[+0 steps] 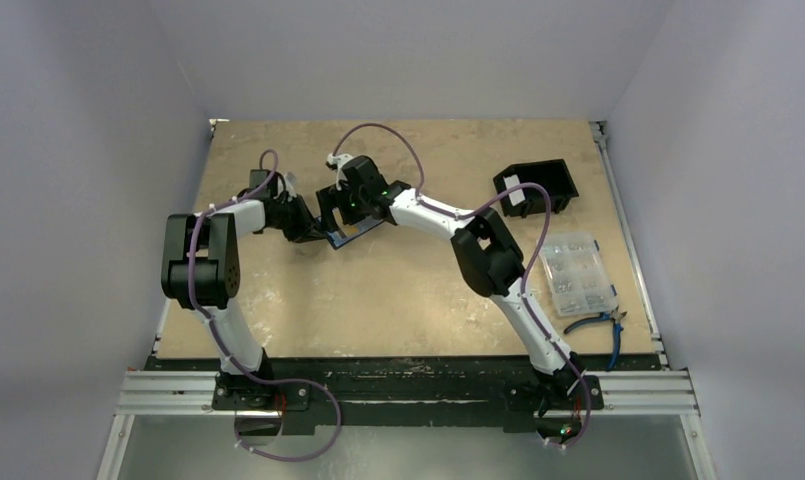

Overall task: Put the credit cards into the card holder
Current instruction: Insert the credit card into the card holder.

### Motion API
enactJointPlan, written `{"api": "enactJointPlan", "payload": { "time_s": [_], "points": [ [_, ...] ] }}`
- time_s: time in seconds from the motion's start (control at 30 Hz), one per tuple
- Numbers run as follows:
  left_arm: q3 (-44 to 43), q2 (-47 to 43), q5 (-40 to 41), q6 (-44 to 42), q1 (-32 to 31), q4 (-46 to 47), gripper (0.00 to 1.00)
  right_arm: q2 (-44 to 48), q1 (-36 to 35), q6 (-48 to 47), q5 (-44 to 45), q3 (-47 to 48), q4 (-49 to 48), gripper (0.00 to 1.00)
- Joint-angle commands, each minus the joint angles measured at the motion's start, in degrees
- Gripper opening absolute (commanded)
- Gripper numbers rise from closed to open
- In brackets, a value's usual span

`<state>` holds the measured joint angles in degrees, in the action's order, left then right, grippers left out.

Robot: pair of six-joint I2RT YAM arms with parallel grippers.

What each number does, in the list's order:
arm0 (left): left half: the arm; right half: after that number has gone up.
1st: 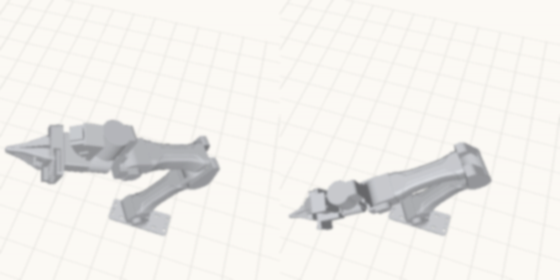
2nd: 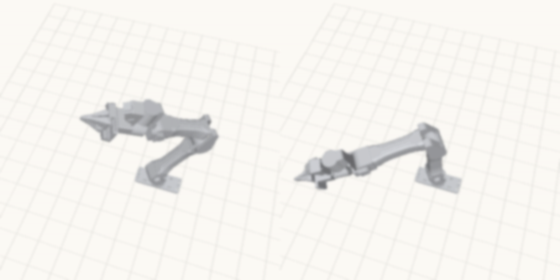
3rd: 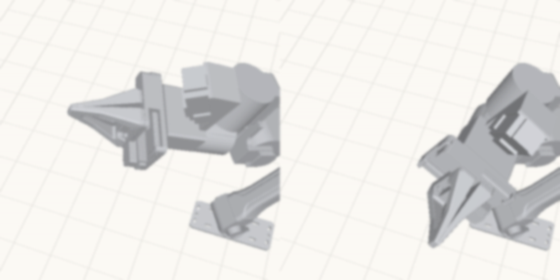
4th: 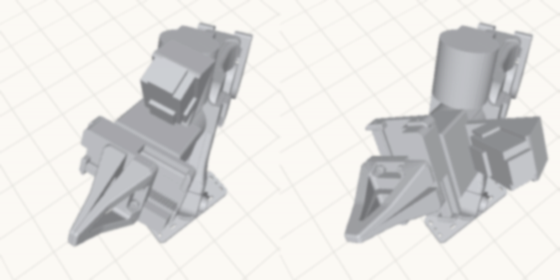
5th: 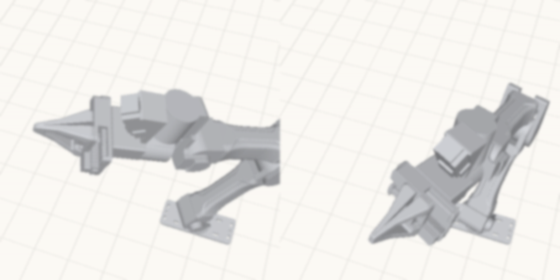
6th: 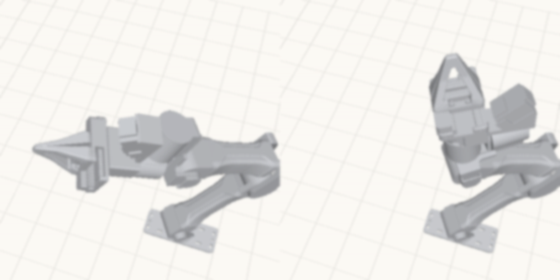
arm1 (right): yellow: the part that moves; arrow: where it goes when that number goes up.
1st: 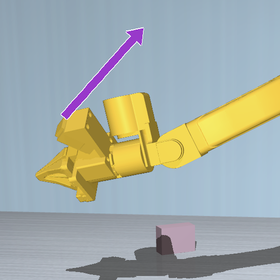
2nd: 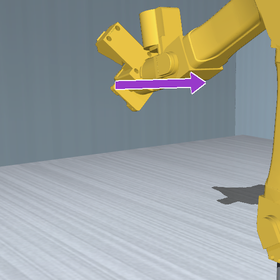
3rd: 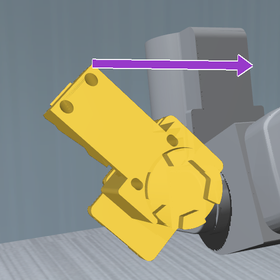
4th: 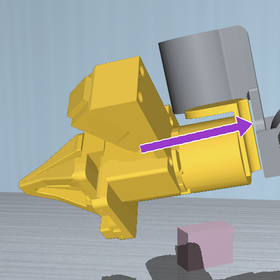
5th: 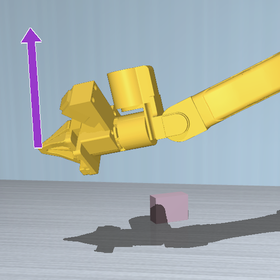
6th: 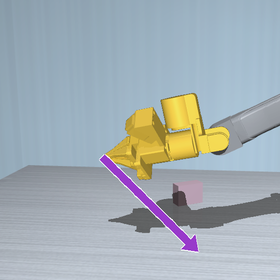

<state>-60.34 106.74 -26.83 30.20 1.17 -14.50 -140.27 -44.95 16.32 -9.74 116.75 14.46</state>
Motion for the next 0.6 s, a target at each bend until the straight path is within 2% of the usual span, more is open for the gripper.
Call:
{"api": "enactJointPlan", "payload": {
  "time_s": [0.0, 0.07, 0.13, 0.37, 0.57],
  "points": [
    [0.0, 2.6, 3.7, -2.8, 0.0, -1.1, 0.11, -1.2, -2.2, 1.4, -3.1, -0.1, -0.1, 0.87],
    [0.0, 2.6, 3.7, -3.0, -0.1, -1.3, 0.11, 0.4, -2.2, 4.3, -9.4, -3.1, -5.1, 0.87],
    [0.0, 2.4, 3.8, -3.2, 0.0, -1.5, 0.11, 2.6, -2.1, 5.7, -9.9, -5.1, -7.2, 0.87],
    [-0.1, 0.7, 4.2, -4.6, 0.1, -3.3, 0.11, 9.8, -1.9, 0.2, -4.1, -6.1, -3.8, 0.88],
    [0.0, 1.3, 4.4, -5.1, 0.1, -3.4, 0.1, 10.0, -1.7, -1.2, -3.9, -8.5, -4.3, 0.87]
  ]
}}
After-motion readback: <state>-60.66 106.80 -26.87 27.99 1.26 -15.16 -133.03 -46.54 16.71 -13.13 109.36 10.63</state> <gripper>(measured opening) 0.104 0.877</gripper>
